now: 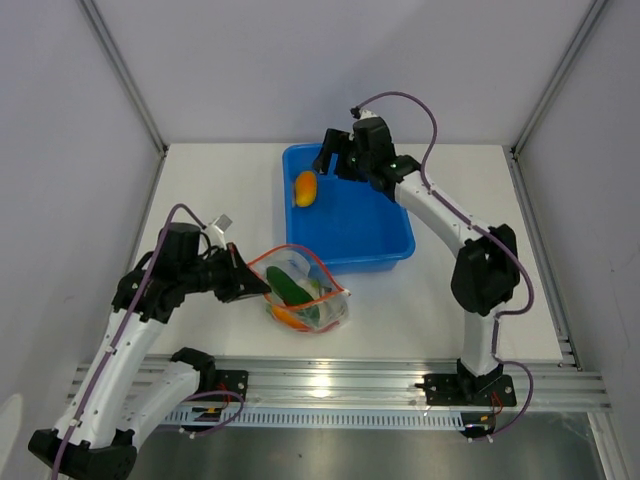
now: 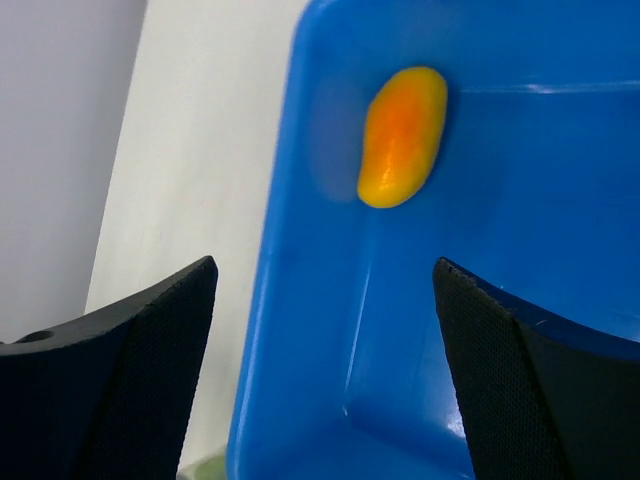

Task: Place the food in the zip-top bag and seal the zipper
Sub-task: Pick up the fake fruit from the bin.

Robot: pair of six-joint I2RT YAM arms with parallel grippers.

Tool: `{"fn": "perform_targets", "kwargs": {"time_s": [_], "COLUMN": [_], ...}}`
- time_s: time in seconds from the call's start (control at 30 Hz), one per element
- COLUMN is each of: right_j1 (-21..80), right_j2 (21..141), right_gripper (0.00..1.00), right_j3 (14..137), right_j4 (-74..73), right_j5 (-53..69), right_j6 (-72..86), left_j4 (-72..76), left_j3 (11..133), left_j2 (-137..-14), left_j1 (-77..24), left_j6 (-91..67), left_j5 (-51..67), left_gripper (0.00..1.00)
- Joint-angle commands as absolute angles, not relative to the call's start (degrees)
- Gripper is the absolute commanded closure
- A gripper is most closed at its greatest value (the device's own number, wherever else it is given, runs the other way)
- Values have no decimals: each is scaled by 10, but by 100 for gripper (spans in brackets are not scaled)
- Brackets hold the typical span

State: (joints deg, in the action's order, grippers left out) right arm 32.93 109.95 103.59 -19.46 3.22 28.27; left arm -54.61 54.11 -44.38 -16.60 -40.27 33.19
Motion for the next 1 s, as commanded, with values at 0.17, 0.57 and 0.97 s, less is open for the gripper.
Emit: {"fn": "perform_targets", "kwargs": {"time_s": [0.17, 0.57, 0.97], "right_j1": [305, 312, 323], "right_j2": [1229, 1370, 1452], "right_gripper": [16, 33, 24], "right_j3": [1127, 1204, 1291], "right_j4": [-165, -146, -161], "right_j5": [73, 98, 95], "right_j6": [381, 379, 349], "left_j4": [-569, -581, -577], "left_j3": [539, 518, 509], "left_j2": [-423, -409, -420], "left_j1": [-162, -162, -162], "left_j6": [-388, -386, -380], "left_j5": [313, 311, 318], "left_gripper": [99, 99, 99]}}
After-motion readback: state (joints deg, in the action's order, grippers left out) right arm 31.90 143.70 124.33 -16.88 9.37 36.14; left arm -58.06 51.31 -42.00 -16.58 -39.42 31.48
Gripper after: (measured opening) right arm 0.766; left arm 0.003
